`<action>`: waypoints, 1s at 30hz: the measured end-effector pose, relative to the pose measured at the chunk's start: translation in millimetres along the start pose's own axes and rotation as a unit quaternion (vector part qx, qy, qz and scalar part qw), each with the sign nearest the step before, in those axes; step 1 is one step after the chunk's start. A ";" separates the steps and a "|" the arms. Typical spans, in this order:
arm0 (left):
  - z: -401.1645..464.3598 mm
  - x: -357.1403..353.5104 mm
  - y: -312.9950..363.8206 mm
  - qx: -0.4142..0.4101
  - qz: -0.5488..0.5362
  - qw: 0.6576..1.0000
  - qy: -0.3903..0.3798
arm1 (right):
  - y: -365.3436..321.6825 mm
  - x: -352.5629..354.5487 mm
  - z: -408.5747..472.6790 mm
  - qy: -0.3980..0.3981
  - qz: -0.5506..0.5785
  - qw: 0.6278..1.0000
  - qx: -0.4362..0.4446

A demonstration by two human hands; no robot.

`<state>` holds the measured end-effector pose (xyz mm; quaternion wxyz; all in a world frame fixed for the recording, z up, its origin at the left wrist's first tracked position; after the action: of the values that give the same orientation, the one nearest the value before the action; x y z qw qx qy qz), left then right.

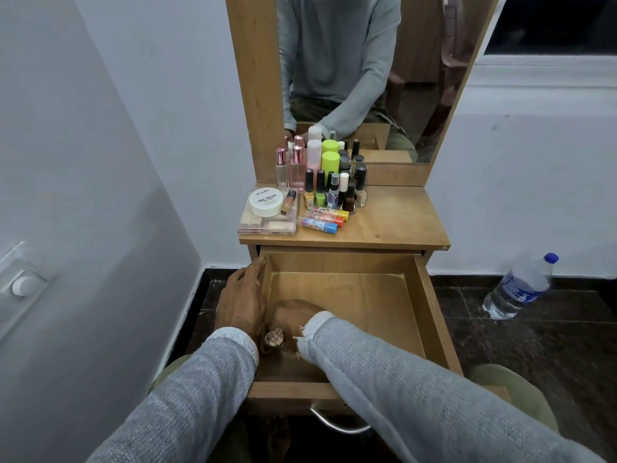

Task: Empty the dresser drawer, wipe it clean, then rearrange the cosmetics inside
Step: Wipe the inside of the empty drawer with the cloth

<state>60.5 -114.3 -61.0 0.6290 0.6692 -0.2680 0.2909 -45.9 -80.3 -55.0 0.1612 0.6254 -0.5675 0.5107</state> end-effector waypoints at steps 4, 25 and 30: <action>-2.3 -0.6 1.3 -0.039 0.043 0.998 -0.018 | 13.7 22.8 16.3 0.035 0.002 0.997 -0.062; 0.3 1.7 0.4 -0.035 0.091 0.995 -0.024 | 111.1 44.3 -12.7 0.096 -0.077 0.967 -0.223; -6.1 4.7 12.3 -0.067 0.152 0.986 -0.020 | 148.7 44.2 -46.8 0.107 -0.073 0.950 -0.285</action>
<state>54.5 -109.0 -48.9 0.6155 0.5825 -0.3983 0.3511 -204.5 -113.0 -54.9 0.4294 0.5345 -0.6217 0.3787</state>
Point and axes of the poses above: each hand's wrist, its own z-axis towards the middle knuckle, its own x-axis out of the back of the hand, y = z × x, the point moved 5 cm from there along z, towards the middle knuckle, and after that the axes turned 3 degrees about -y, right-handed, at the moved point
